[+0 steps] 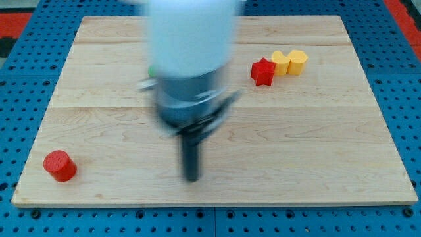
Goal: Move the red circle towards top right
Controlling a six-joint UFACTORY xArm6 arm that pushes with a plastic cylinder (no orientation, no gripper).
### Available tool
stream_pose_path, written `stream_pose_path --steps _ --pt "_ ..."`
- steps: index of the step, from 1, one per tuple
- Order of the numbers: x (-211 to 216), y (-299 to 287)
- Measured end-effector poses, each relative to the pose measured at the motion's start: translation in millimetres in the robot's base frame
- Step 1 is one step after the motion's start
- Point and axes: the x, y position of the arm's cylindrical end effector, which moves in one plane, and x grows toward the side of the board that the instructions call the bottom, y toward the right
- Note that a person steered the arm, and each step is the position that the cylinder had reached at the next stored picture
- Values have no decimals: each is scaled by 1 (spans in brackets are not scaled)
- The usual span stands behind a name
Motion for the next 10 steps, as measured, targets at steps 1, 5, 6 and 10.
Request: stream_pose_path --steps 1,5,6,10 --pt "25 -78" --pt "-43 -122" --pt "-75 -89" --pt "-41 -31"
